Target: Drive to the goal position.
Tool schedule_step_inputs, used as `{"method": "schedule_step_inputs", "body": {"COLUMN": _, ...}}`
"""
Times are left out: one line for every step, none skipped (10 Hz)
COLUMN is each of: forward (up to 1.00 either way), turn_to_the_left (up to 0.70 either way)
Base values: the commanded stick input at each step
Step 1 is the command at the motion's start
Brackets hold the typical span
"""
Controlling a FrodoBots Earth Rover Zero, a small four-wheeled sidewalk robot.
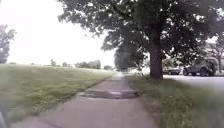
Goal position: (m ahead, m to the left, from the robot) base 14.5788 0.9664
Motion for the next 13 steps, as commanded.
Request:
{"method": "schedule_step_inputs", "body": {"forward": 0.70, "turn_to_the_left": 0.08}}
{"method": "schedule_step_inputs", "body": {"forward": 0.70, "turn_to_the_left": 0.35}}
{"method": "schedule_step_inputs", "body": {"forward": 0.70, "turn_to_the_left": 0.35}}
{"method": "schedule_step_inputs", "body": {"forward": 0.70, "turn_to_the_left": 0.35}}
{"method": "schedule_step_inputs", "body": {"forward": 0.70, "turn_to_the_left": 0.33}}
{"method": "schedule_step_inputs", "body": {"forward": 0.70, "turn_to_the_left": 0.11}}
{"method": "schedule_step_inputs", "body": {"forward": 0.70, "turn_to_the_left": 0.00}}
{"method": "schedule_step_inputs", "body": {"forward": 0.70, "turn_to_the_left": 0.00}}
{"method": "schedule_step_inputs", "body": {"forward": 0.70, "turn_to_the_left": 0.00}}
{"method": "schedule_step_inputs", "body": {"forward": 0.70, "turn_to_the_left": 0.00}}
{"method": "schedule_step_inputs", "body": {"forward": 0.70, "turn_to_the_left": 0.00}}
{"method": "schedule_step_inputs", "body": {"forward": 0.70, "turn_to_the_left": 0.00}}
{"method": "schedule_step_inputs", "body": {"forward": 0.70, "turn_to_the_left": 0.00}}
